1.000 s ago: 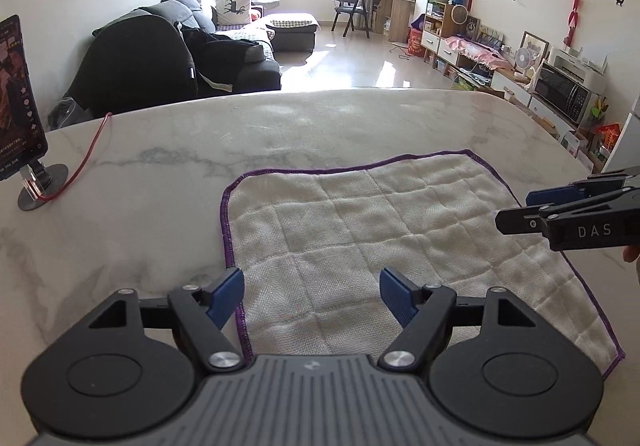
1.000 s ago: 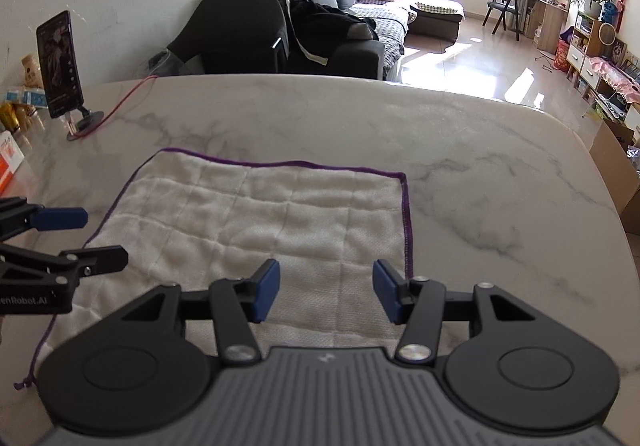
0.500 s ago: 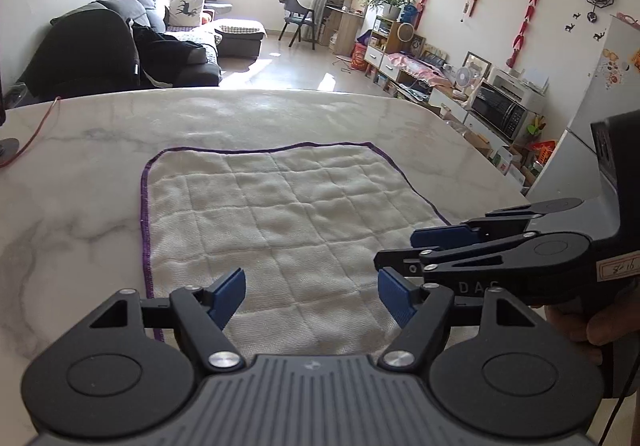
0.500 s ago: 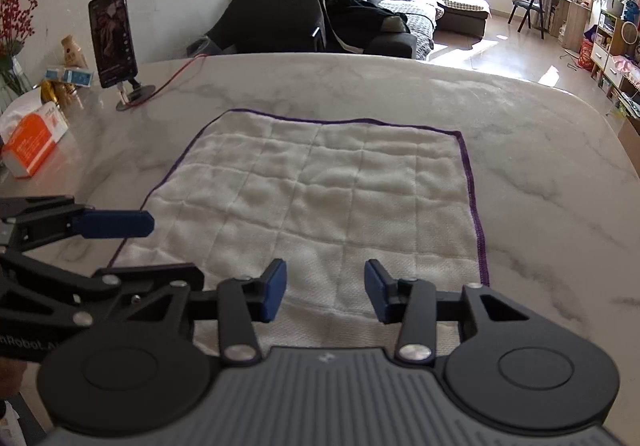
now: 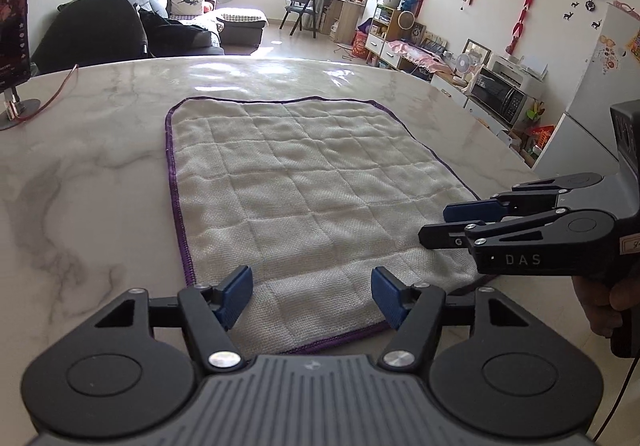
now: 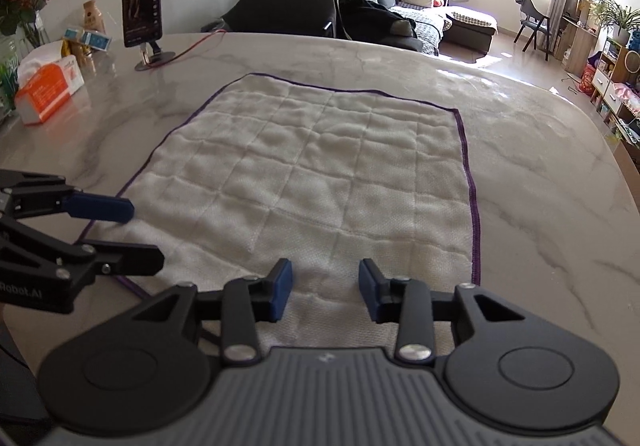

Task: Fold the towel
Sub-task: 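Move both open grippers back from the flattened towel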

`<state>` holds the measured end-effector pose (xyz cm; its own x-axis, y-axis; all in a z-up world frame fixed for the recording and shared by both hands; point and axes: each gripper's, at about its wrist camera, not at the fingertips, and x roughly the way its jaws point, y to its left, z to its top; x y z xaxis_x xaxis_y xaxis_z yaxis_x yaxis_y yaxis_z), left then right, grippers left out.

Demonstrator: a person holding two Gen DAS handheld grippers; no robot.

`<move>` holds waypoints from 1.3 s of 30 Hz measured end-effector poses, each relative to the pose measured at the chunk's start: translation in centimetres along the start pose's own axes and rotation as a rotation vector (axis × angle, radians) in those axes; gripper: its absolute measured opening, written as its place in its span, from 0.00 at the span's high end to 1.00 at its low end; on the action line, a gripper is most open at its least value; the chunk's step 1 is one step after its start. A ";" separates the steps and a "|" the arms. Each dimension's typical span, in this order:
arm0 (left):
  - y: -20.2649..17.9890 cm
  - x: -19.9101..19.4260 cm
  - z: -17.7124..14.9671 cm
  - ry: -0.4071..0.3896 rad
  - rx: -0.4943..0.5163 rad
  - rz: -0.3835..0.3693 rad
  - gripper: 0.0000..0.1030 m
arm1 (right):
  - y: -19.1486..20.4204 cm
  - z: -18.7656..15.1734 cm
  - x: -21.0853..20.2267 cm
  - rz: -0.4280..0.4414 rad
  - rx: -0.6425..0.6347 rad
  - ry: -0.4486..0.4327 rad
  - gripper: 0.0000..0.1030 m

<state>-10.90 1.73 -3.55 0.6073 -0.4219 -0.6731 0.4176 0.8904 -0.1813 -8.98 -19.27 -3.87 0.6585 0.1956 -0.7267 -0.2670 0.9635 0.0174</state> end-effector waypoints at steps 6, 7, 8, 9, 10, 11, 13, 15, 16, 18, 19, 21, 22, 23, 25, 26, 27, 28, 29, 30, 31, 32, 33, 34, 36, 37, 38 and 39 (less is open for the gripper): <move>0.1 -0.4 -0.7 -0.012 0.040 0.037 0.36 | -2.4 -1.1 -1.1 -0.057 0.053 -0.004 0.60; 0.1 -0.4 -0.8 -0.015 0.045 0.040 0.35 | -2.8 -1.3 -1.3 -0.069 0.061 -0.003 0.60; 0.1 -0.5 -0.9 -0.018 0.051 0.043 0.35 | -3.2 -1.5 -1.5 -0.078 0.069 -0.003 0.60; 0.2 -0.6 -1.1 -0.021 0.057 0.046 0.35 | -3.8 -1.7 -1.5 -0.083 0.077 -0.002 0.60; 0.3 -0.7 -1.3 -0.024 0.059 0.052 0.35 | -4.2 -1.9 -1.7 -0.092 0.083 -0.002 0.60; 0.4 -0.8 -1.4 -0.026 0.057 0.056 0.35 | -4.6 -2.0 -1.8 -0.106 0.089 0.001 0.57; 0.7 -1.0 -1.5 -0.029 0.048 0.057 0.35 | -5.2 -2.4 -2.1 -0.117 0.105 0.001 0.56; 1.0 -1.1 -1.5 -0.033 0.035 0.050 0.35 | -5.7 -2.7 -2.3 -0.118 0.122 0.001 0.56; 1.1 -1.2 -1.5 -0.035 0.030 0.045 0.35 | -6.0 -2.8 -2.4 -0.118 0.130 0.001 0.56; 1.2 -1.4 -1.5 -0.038 0.025 0.042 0.34 | -6.2 -2.9 -2.4 -0.120 0.136 0.000 0.56; 1.2 -1.5 -1.5 -0.040 0.023 0.040 0.33 | -6.2 -2.9 -2.4 -0.121 0.138 0.000 0.56; 1.3 -1.7 -1.5 -0.035 0.015 0.062 0.21 | -6.3 -3.0 -2.4 -0.125 0.139 -0.001 0.55; 1.4 -1.7 -1.5 -0.029 0.009 0.084 0.21 | -6.2 -3.0 -2.6 -0.129 0.137 -0.001 0.55; 1.4 -1.7 -1.5 -0.023 0.004 0.107 0.21 | -6.2 -3.0 -2.7 -0.131 0.137 -0.001 0.55; 1.9 -2.1 -1.7 -0.019 -0.005 0.116 0.21 | -6.3 -3.0 -2.8 -0.132 0.145 -0.001 0.55; 2.1 -2.3 -1.7 -0.018 -0.010 0.119 0.21 | -6.4 -3.0 -2.9 -0.132 0.149 -0.002 0.54; 2.3 -2.6 -1.9 -0.018 -0.013 0.122 0.21 | -6.4 -3.0 -3.0 -0.132 0.153 -0.002 0.54; 2.5 -2.8 -2.0 -0.018 -0.015 0.124 0.21 | -6.5 -3.0 -3.0 -0.132 0.157 -0.003 0.54; 2.8 -3.1 -2.2 -0.019 -0.018 0.130 0.21 | -6.6 -3.0 -3.1 -0.132 0.162 -0.003 0.54; 3.0 -3.4 -2.3 -0.019 -0.018 0.135 0.21 | -6.7 -3.1 -3.3 -0.133 0.166 -0.003 0.54; 3.0 -3.6 -2.4 -0.018 -0.019 0.139 0.21 | -6.7 -3.1 -3.4 -0.133 0.170 -0.003 0.54; 3.0 -3.8 -2.6 -0.018 -0.015 0.135 0.21 | -6.8 -3.2 -3.6 -0.134 0.174 -0.003 0.54; 3.0 -4.1 -2.7 -0.018 -0.011 0.131 0.21 | -6.9 -3.2 -3.8 -0.134 0.178 -0.003 0.54; 2.9 -4.3 -2.9 -0.018 -0.007 0.126 0.21 | -7.0 -3.3 -4.0 -0.128 0.184 -0.003 0.54; 2.7 -4.7 -3.2 -0.024 0.007 0.108 0.21 | -7.0 -3.5 -4.4 -0.115 0.190 -0.003 0.54; 2.3 -5.0 -3.5 -0.027 0.021 0.098 0.21 | -7.0 -3.6 -4.6 -0.108 0.190 -0.004 0.53; 2.1 -5.1 -3.7 -0.027 0.034 0.092 0.21 | -6.9 -3.8 -4.7 -0.099 0.188 -0.004 0.53; 1.8 -5.2 -3.9 -0.028 0.048 0.089 0.21 | -6.8 -3.9 -4.8 -0.091 0.187 -0.004 0.53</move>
<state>-15.93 6.22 -3.19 0.6616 -0.3470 -0.6647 0.3926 0.9156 -0.0872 -13.10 -27.45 -3.17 0.6768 0.1070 -0.7283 -0.0718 0.9943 0.0794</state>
